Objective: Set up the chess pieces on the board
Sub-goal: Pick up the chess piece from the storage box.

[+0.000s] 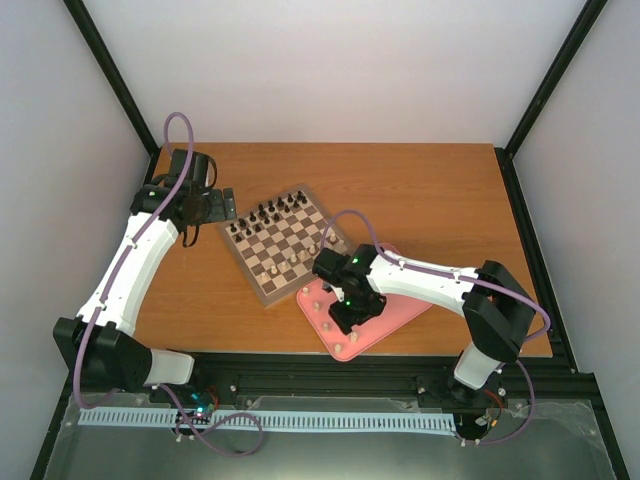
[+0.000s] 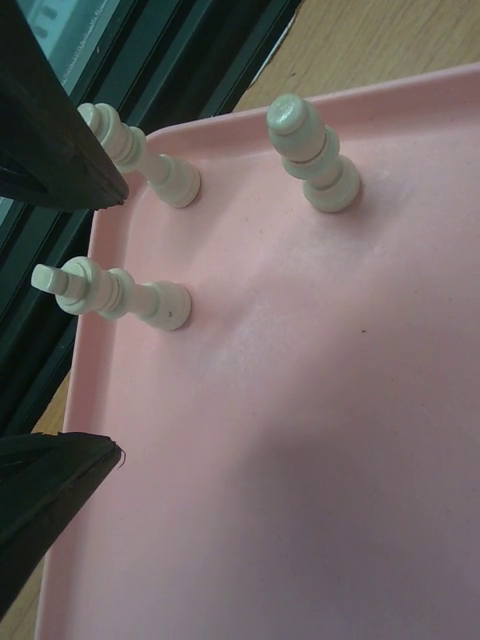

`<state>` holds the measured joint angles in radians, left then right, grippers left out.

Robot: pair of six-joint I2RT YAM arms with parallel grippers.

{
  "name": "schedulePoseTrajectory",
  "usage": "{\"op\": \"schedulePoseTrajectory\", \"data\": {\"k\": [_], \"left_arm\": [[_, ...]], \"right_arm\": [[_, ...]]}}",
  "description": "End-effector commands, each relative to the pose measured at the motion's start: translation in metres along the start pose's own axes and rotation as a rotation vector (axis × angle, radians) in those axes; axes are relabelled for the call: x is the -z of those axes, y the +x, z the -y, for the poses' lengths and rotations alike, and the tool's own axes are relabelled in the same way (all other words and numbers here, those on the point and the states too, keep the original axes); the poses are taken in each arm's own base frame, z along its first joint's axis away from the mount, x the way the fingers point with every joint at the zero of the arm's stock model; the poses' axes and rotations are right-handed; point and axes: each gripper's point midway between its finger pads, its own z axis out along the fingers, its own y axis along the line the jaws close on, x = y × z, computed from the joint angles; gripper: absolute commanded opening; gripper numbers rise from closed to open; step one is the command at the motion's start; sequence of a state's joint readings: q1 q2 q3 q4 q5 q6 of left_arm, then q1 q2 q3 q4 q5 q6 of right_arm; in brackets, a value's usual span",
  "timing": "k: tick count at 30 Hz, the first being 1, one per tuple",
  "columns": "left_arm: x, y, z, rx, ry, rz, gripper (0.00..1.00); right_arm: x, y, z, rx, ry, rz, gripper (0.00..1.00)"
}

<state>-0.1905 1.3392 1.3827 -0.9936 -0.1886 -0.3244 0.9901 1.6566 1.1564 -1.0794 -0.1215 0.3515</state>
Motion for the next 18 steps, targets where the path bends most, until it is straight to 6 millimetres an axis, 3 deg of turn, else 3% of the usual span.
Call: {"op": "schedulePoseTrajectory", "data": {"k": [1,6,13,18], "left_arm": [[0.004,-0.009,0.001,0.007,0.010,0.023,1.00],[0.004,-0.009,0.001,0.007,0.010,0.025,1.00],[0.005,-0.008,0.000,0.007,0.009,0.026,1.00],[0.005,-0.007,-0.002,0.005,0.001,0.029,1.00]], "right_arm": [[0.003,-0.006,0.002,0.008,0.035,0.029,0.61],[0.016,-0.022,-0.002,0.023,0.035,0.087,0.61],[0.018,-0.038,-0.018,0.089,-0.007,0.096,0.58],[0.020,-0.034,-0.028,0.157,-0.006,0.095,0.57]]}}
